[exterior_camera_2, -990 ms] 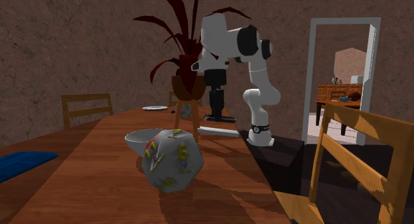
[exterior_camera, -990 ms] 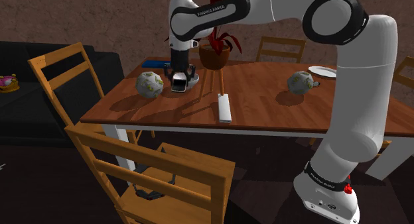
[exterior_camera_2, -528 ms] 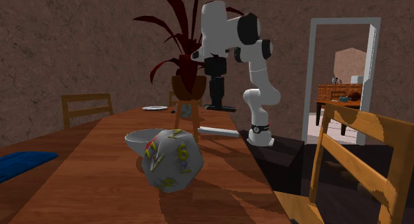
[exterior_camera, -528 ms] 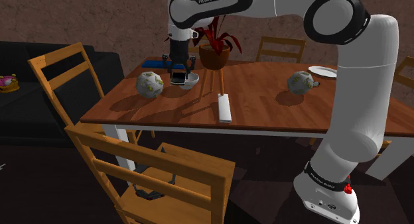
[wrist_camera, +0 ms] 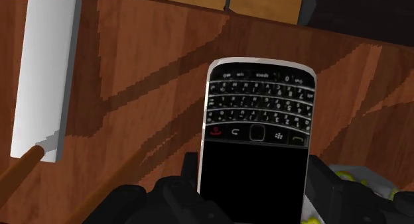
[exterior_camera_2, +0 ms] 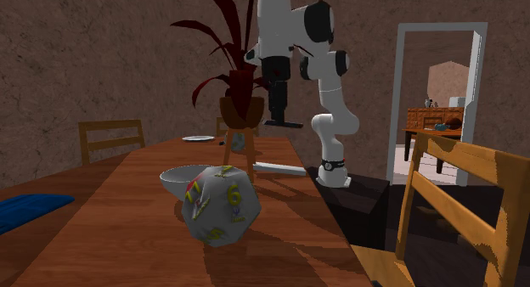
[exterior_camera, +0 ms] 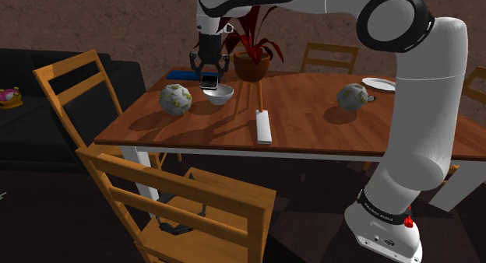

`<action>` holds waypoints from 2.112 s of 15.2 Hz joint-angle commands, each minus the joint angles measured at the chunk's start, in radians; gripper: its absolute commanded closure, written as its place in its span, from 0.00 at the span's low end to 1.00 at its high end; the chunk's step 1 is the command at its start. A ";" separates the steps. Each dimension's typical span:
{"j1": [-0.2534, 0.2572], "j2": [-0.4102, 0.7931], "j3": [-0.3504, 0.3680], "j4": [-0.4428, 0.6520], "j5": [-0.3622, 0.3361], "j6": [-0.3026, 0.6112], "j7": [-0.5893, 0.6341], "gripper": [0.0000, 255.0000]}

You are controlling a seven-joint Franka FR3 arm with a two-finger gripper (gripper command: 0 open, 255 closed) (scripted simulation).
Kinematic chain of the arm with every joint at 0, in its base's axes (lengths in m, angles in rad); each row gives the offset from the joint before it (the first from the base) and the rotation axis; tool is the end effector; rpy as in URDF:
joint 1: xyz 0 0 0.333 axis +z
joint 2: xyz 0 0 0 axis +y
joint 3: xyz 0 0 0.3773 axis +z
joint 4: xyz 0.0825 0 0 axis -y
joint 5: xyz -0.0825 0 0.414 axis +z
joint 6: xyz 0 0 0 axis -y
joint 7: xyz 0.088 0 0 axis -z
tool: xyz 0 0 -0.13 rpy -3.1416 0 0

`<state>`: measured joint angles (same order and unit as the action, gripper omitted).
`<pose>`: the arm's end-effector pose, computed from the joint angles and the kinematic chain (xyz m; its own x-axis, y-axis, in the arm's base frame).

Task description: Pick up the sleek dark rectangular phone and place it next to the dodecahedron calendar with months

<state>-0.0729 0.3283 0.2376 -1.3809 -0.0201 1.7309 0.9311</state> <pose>0.7048 0.0881 0.5654 0.7134 -0.7003 -0.0268 -0.7005 -0.7114 -0.0578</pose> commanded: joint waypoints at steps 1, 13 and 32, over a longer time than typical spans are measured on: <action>-0.016 -0.034 -0.004 -0.041 0.009 0.007 -0.018 1.00; -0.169 -0.373 -0.100 -0.471 0.090 0.091 -0.276 1.00; -0.355 -0.635 -0.364 -0.742 0.045 0.074 -0.709 1.00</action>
<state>-0.4178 -0.2982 -0.1106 -2.1171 0.0307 1.8089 0.2476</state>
